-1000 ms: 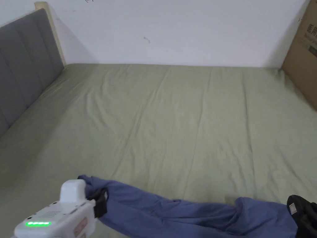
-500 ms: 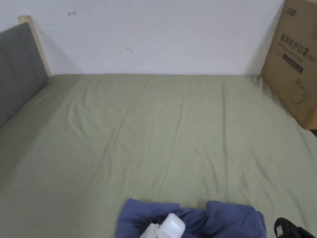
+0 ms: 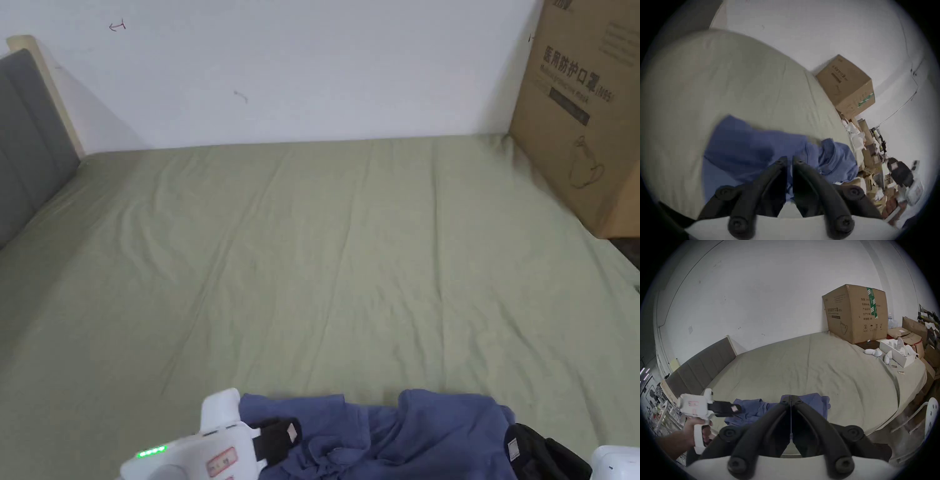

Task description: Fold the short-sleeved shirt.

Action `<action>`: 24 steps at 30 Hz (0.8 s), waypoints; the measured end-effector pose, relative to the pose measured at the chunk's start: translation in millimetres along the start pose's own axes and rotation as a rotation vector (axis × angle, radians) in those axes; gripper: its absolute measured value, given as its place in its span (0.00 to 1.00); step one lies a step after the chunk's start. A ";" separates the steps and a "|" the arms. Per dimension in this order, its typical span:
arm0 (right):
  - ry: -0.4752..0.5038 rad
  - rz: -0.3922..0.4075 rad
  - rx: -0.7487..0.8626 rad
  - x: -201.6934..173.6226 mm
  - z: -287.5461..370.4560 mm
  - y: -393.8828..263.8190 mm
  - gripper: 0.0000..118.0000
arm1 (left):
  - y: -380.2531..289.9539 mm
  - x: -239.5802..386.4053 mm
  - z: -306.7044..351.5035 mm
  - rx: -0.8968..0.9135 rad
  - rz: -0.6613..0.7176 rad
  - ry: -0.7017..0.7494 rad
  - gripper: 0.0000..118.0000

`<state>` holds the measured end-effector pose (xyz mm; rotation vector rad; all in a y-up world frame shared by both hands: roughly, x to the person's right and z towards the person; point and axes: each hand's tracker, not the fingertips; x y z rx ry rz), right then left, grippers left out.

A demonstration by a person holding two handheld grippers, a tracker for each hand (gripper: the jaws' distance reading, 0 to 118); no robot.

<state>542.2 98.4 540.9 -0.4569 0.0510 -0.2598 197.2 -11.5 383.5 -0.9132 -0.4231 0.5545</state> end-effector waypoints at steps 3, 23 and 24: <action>0.000 -0.006 0.006 1.6 3.2 3.0 0.00 | -21.2 7.9 -29.8 -0.076 -0.005 -0.072 0.06; 0.058 0.037 -0.050 -33.7 -8.5 -9.6 0.00 | -4.4 -89.5 66.7 0.119 0.093 0.054 0.95; 0.066 0.050 -0.052 -38.3 -9.6 -11.5 0.00 | -7.4 -96.9 60.8 0.083 0.126 0.061 0.95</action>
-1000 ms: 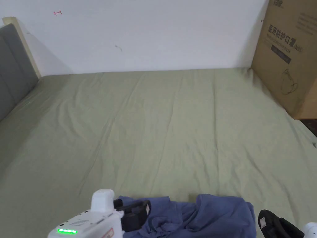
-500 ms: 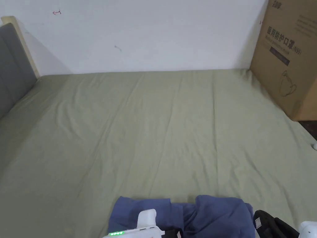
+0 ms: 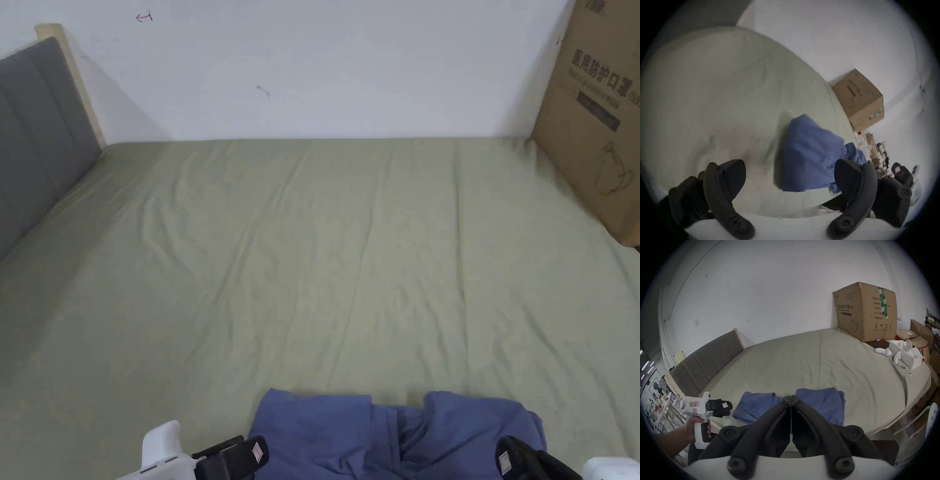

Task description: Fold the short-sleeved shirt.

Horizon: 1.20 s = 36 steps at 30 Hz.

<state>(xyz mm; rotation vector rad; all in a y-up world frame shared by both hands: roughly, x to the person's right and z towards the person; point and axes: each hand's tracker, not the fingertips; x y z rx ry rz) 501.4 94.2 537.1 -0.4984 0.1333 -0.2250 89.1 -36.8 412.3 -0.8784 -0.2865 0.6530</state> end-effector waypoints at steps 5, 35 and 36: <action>0.016 0.028 -0.017 -12.5 -3.5 -3.4 0.00 | -10.9 -39.0 -28.5 0.028 0.399 -0.372 0.98; -0.027 0.013 -0.006 3.2 7.9 3.4 0.00 | -16.0 182.9 -8.0 0.194 -0.690 0.104 0.11; -0.031 0.014 -0.001 5.3 11.1 4.0 0.00 | -35.3 203.1 -25.4 0.169 -0.780 0.146 0.11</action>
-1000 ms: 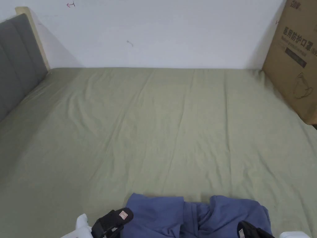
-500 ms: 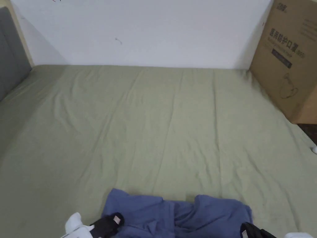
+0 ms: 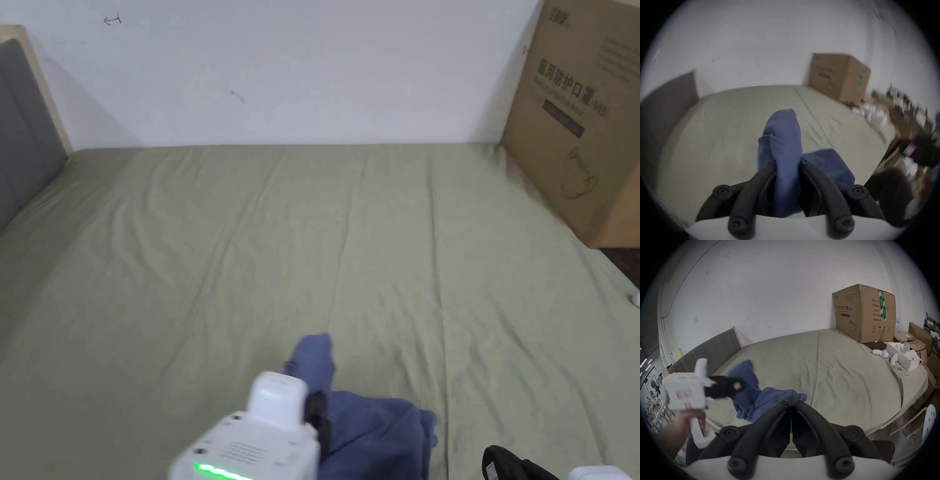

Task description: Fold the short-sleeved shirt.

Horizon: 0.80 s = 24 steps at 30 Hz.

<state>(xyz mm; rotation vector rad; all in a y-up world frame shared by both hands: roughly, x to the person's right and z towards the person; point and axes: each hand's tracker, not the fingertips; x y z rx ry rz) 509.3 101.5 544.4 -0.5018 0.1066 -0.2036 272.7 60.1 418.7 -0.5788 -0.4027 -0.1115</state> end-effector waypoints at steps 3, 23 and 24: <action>-0.028 -0.002 0.013 12.1 11.0 -0.6 0.00 | -20.2 71.2 -46.2 -0.113 -0.352 0.077 0.11; -0.008 -0.010 -0.077 34.5 -1.4 -7.7 0.00 | -21.6 -30.7 -53.8 -0.228 0.590 -0.306 0.11; 0.003 -0.021 -0.087 35.3 -3.7 -7.6 0.00 | -27.3 -21.3 -61.4 -0.236 0.616 -0.349 0.10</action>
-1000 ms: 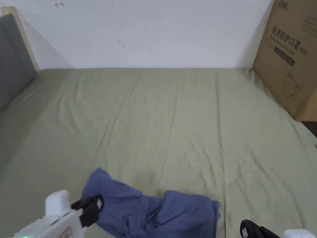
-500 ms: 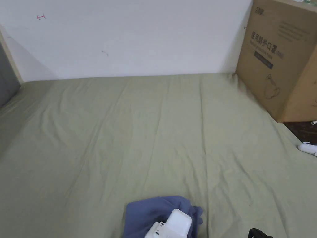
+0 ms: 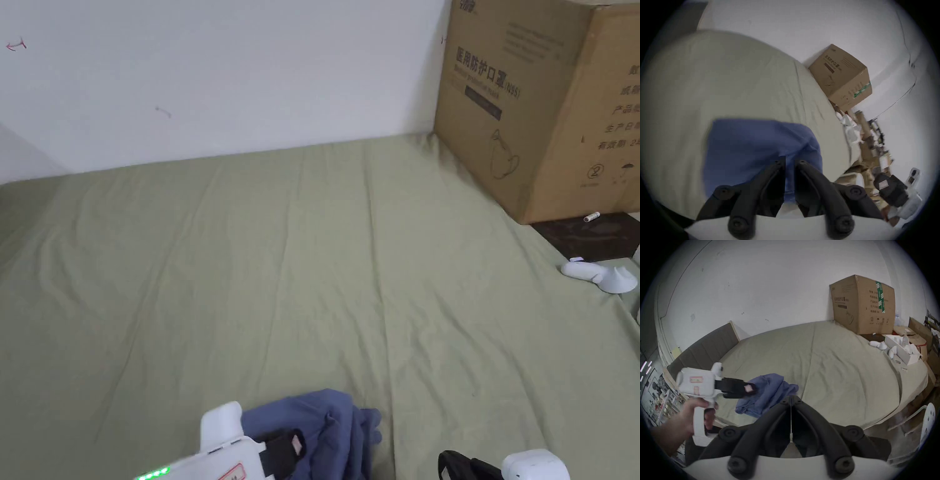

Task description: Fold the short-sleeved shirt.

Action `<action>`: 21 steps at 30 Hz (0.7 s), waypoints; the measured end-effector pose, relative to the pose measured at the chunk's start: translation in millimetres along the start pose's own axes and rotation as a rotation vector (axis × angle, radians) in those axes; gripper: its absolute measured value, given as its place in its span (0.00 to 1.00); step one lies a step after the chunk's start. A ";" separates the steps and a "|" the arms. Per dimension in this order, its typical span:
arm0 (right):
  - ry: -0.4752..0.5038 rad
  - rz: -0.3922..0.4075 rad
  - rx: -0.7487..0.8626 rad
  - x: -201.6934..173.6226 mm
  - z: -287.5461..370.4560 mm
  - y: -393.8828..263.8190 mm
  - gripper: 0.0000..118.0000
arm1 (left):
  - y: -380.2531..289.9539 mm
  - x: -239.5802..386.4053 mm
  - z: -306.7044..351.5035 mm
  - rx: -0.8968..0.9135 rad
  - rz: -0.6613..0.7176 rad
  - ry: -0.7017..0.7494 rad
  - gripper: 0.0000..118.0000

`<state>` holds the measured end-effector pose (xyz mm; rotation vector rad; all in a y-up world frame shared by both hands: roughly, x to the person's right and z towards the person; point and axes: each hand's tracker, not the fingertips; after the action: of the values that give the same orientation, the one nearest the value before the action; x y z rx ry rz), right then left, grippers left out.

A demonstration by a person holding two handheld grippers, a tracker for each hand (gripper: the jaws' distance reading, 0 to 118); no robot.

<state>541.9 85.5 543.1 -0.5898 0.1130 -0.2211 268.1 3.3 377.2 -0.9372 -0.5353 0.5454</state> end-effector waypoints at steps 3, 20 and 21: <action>0.009 -0.017 -0.023 1.8 -6.5 1.0 0.00 | -23.5 5.7 -40.2 -0.112 0.078 -0.182 0.10; 0.414 -0.253 -0.305 7.1 -168.4 -4.5 0.00 | 5.8 -65.2 76.8 0.092 0.092 -0.070 0.88; 0.362 -0.245 -0.340 14.0 -172.8 -10.9 0.00 | 6.5 -77.3 76.5 0.086 0.119 -0.048 0.99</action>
<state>524.5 -19.7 405.9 -0.8990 0.4362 -0.5529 160.5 2.3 394.2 -0.8799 -0.4974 0.6942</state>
